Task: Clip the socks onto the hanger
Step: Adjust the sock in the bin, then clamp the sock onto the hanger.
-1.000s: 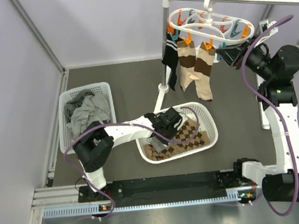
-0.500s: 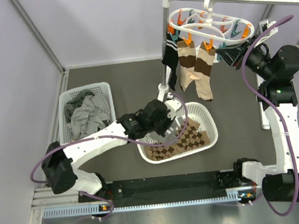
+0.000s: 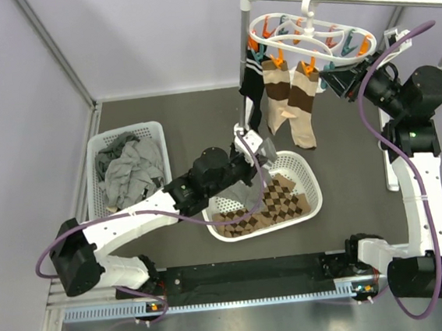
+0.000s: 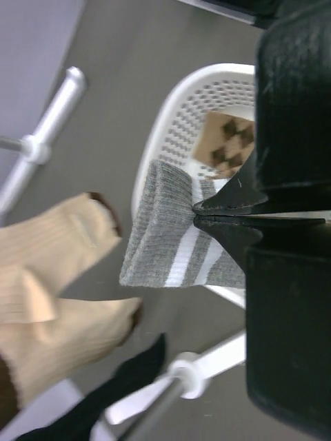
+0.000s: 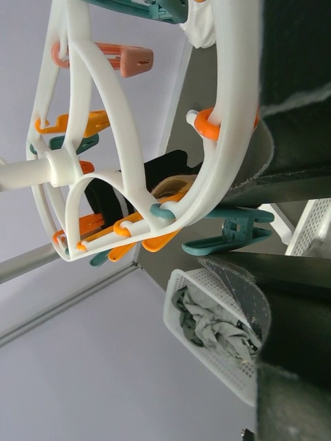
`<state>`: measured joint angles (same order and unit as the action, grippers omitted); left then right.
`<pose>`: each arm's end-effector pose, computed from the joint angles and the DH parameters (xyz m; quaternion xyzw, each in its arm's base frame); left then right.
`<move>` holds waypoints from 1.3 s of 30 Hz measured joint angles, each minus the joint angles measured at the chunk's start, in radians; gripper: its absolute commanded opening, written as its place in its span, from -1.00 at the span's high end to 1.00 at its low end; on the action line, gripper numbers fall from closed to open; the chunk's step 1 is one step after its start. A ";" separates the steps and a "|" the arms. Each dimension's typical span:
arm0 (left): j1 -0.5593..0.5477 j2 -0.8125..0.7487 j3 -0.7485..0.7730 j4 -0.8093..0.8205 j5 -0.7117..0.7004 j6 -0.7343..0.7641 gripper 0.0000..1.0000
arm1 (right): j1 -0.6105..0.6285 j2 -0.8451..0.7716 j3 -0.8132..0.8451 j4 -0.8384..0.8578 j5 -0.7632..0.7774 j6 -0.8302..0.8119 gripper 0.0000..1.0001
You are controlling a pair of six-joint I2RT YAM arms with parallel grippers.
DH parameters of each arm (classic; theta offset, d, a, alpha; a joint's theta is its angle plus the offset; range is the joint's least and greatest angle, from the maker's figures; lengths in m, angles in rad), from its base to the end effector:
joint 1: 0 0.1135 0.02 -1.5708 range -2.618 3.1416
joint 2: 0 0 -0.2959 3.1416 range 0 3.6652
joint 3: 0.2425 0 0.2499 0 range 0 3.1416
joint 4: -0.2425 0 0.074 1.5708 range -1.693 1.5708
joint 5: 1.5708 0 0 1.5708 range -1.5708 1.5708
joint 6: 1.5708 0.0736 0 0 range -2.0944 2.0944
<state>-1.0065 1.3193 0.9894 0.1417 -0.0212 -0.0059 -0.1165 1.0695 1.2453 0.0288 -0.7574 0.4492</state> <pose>0.1833 -0.2867 0.3507 0.3636 0.6792 -0.3020 0.5615 0.2353 0.0234 0.5004 -0.1117 0.6432 0.3495 0.6721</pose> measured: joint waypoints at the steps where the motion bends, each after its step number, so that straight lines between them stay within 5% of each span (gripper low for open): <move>1: 0.000 0.011 0.003 0.036 0.006 0.007 1.00 | 0.000 0.000 0.000 0.000 0.000 0.000 1.00; 19: 0.001 0.388 0.315 0.488 0.043 0.140 1.00 | 0.000 0.015 0.051 -0.059 0.015 -0.001 1.00; 39: 0.001 0.474 0.452 0.559 0.055 0.137 1.00 | 0.000 0.021 0.053 -0.060 0.015 -0.003 1.00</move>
<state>-1.0058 1.7931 1.4418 0.7006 0.0334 0.1307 -0.1165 1.0901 1.2980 -0.0315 -0.7422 0.4465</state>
